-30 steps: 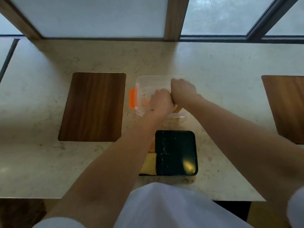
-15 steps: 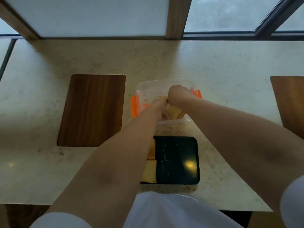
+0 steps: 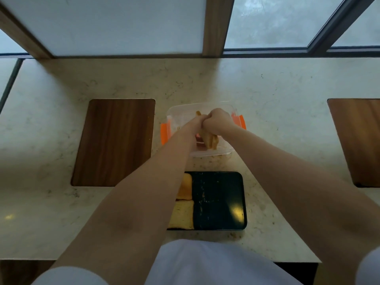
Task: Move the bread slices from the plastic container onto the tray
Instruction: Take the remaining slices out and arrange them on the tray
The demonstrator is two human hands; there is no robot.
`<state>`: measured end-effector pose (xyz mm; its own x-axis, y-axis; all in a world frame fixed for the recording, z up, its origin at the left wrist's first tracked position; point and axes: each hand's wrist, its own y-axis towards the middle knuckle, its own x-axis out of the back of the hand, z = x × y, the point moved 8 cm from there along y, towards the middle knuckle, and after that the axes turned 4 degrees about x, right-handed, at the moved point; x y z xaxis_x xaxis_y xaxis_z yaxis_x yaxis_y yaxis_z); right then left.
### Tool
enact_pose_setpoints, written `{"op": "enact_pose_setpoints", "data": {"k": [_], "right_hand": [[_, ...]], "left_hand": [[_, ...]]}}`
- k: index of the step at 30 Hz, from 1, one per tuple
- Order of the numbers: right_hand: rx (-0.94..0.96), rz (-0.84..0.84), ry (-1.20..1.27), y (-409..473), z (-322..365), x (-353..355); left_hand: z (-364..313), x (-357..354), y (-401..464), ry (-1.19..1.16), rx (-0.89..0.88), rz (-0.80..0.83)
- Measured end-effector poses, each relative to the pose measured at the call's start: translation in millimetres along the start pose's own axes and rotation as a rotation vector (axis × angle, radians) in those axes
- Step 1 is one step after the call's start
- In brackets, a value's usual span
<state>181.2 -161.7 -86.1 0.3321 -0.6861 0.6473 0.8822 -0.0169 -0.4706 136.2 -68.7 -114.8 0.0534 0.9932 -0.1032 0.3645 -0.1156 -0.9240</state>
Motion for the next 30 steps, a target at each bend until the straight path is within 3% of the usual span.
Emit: {"op": "enact_pose_setpoints", "data": {"k": [7, 11, 15, 19, 24, 30], "right_hand": [[0.257, -0.116, 0.315, -80.7, 20.5, 37.8], [0.311, -0.100, 0.342, -127.0, 16.1, 32.5], [0.340, 0.016, 0.305, -161.1, 2.2, 10.0], [0.252, 0.102, 0.411, -184.1, -32.4, -15.7], [0.068, 0.348, 0.624, -204.4, -69.2, -61.9], [-0.031, 0.371, 0.696, -212.4, -92.9, -81.8]], "left_hand": [[6.1, 8.5, -57.5, -0.025, -0.362, 0.034], [37.4, 10.3, -80.4, 0.039, -0.411, 0.052], [73.5, 12.1, -95.4, 0.053, -0.427, 0.169], [111.2, 19.1, -101.1, 0.080, -0.384, 0.206], [142.4, 21.9, -99.6, 0.118, -0.340, 0.230], [169.1, 26.6, -89.1, 0.144, -0.254, 0.236]]}}
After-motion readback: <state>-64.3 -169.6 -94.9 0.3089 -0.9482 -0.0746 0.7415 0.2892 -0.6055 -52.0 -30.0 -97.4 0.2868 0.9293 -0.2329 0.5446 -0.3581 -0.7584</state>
